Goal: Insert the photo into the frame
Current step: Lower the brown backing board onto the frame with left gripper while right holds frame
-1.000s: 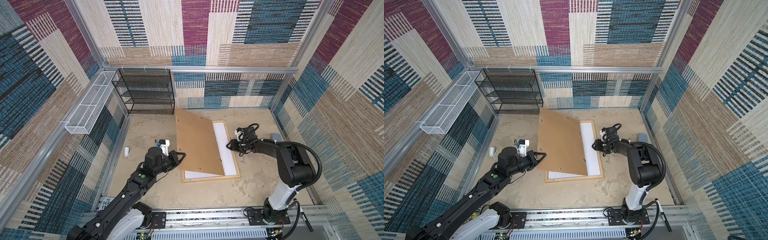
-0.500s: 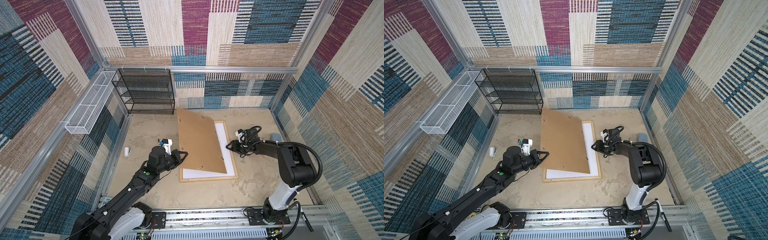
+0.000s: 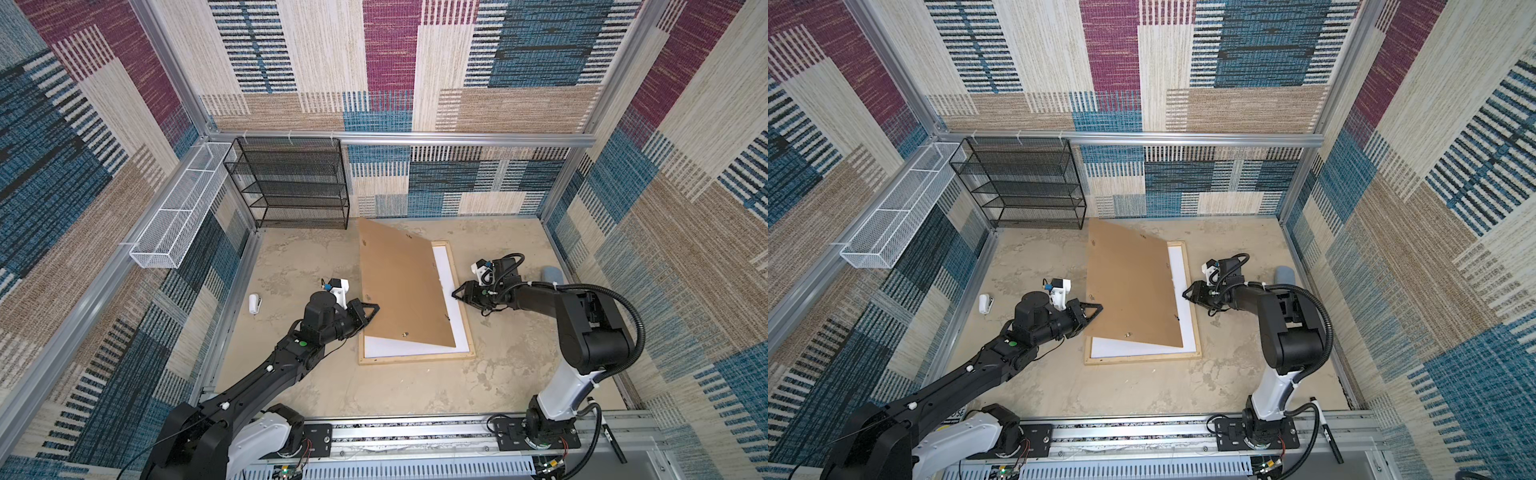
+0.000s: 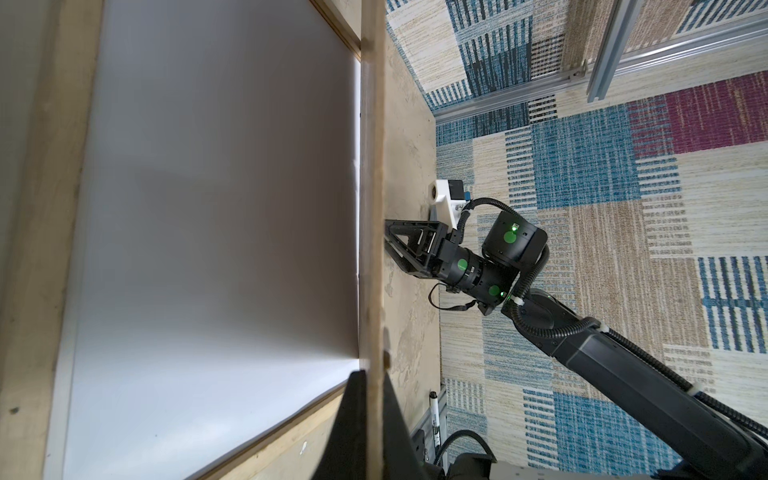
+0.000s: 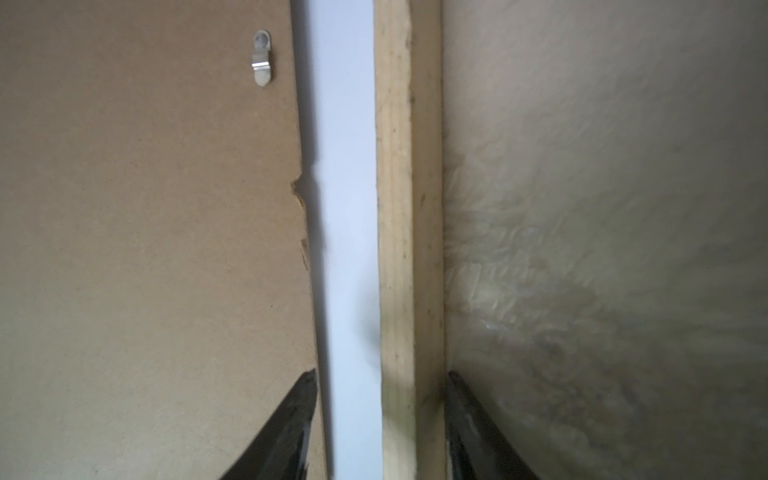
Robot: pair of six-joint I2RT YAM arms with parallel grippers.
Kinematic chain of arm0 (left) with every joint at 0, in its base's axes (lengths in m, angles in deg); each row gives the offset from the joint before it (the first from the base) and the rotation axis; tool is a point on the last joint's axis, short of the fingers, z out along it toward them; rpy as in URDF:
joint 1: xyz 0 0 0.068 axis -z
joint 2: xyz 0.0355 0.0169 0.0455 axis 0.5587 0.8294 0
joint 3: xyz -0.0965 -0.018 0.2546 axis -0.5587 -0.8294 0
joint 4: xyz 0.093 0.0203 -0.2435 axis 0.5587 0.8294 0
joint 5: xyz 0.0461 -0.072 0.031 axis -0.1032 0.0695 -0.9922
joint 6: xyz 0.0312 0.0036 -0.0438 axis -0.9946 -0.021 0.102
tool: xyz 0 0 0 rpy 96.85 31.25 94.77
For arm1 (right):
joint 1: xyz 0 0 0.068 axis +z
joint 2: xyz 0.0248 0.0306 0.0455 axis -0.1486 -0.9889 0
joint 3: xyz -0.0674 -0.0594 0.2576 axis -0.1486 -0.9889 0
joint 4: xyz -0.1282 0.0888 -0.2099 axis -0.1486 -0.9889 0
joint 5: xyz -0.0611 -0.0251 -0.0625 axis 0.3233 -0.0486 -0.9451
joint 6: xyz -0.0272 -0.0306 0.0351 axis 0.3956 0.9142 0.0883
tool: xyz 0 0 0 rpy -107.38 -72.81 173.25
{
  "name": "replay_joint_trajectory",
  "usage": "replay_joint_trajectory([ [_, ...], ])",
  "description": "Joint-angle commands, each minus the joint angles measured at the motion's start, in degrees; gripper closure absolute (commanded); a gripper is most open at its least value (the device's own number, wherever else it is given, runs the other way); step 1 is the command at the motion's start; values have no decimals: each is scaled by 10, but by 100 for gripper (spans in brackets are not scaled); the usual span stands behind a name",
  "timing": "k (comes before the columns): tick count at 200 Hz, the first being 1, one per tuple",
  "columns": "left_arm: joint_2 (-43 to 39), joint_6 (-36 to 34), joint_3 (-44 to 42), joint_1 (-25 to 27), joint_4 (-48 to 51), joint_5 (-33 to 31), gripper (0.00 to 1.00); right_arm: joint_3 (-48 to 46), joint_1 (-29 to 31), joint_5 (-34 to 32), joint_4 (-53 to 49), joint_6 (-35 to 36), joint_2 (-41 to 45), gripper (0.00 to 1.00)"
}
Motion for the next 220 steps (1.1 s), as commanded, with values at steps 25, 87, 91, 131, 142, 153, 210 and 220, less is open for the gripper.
replay_joint_trajectory([
  [25, 9, 10, -4, 3, -68, 12, 100, -1, -2, 12, 15, 0, -1, 49],
  [87, 27, 21, -8, 6, -88, 12, 100, -3, -3, 16, 19, 0, -5, 49],
  [91, 30, 22, -8, 6, -92, 14, 100, -3, -4, 16, 21, 0, -5, 48],
  [131, 46, 30, -6, 7, -99, 34, 100, -5, -5, 15, 23, -2, -6, 49],
  [142, 41, 31, -7, 7, -89, 34, 100, -7, -7, 14, 24, -3, -5, 48],
  [153, 33, 30, -7, 7, -76, 34, 100, -10, -9, 14, 27, -4, -6, 48],
  [210, -2, 25, -8, 7, -38, 27, 100, -18, -12, 18, 37, -9, -9, 49],
  [220, -1, 26, -8, 7, -41, 29, 100, -19, -12, 18, 38, -9, -8, 49],
])
